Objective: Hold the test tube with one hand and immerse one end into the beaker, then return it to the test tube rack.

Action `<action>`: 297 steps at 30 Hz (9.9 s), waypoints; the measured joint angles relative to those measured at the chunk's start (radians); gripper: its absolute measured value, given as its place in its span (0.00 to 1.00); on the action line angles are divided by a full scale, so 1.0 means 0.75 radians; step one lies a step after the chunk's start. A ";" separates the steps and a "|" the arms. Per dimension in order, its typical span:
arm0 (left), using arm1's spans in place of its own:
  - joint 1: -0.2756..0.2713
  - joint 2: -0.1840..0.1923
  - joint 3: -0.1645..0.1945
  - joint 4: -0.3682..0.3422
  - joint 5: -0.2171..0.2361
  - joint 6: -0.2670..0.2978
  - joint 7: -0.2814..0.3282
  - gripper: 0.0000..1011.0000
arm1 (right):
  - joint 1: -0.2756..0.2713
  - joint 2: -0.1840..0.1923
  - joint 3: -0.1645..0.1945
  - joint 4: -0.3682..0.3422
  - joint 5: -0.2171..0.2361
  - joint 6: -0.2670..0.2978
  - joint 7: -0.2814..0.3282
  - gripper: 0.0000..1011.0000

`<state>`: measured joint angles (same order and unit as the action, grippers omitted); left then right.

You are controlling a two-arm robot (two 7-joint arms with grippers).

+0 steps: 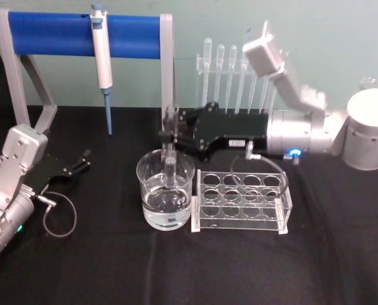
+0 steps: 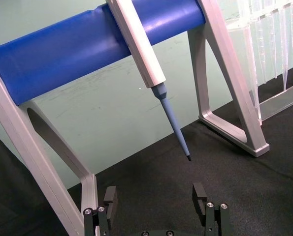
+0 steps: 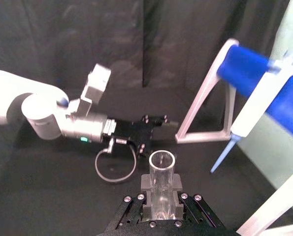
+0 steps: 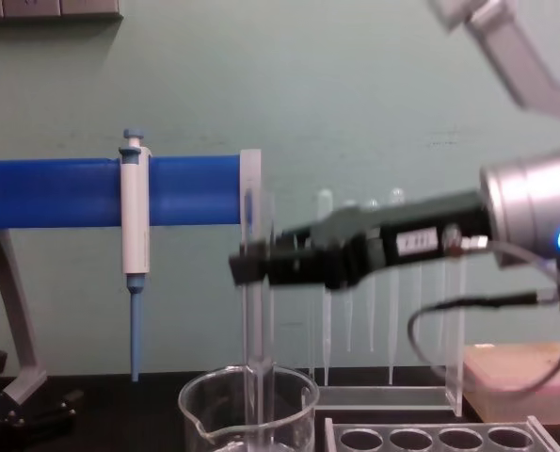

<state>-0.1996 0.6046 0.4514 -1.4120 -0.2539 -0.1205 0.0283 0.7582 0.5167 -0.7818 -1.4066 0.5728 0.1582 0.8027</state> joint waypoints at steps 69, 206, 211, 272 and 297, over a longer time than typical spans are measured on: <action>0.000 0.000 0.000 0.000 0.000 0.000 0.000 0.99 | -0.077 -0.076 -0.006 0.158 -0.068 -0.032 0.033 0.23; 0.000 0.000 0.000 0.000 0.000 0.000 0.000 0.99 | -0.077 -0.076 -0.006 0.158 -0.068 -0.032 0.033 0.23; 0.000 0.000 0.000 0.000 0.000 0.000 0.000 0.99 | -0.077 -0.076 -0.006 0.158 -0.068 -0.032 0.033 0.23; 0.000 0.000 0.000 0.000 0.000 0.000 0.000 0.99 | -0.244 0.421 0.277 -0.353 0.147 -0.085 -0.006 0.23; 0.000 0.000 0.000 0.000 0.000 0.000 0.000 0.99 | -0.420 0.388 0.308 -0.296 0.118 -0.148 -0.019 0.23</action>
<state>-0.1995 0.6047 0.4514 -1.4120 -0.2539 -0.1205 0.0283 0.4435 0.8079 -0.5511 -1.6289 0.6613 0.0475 0.7884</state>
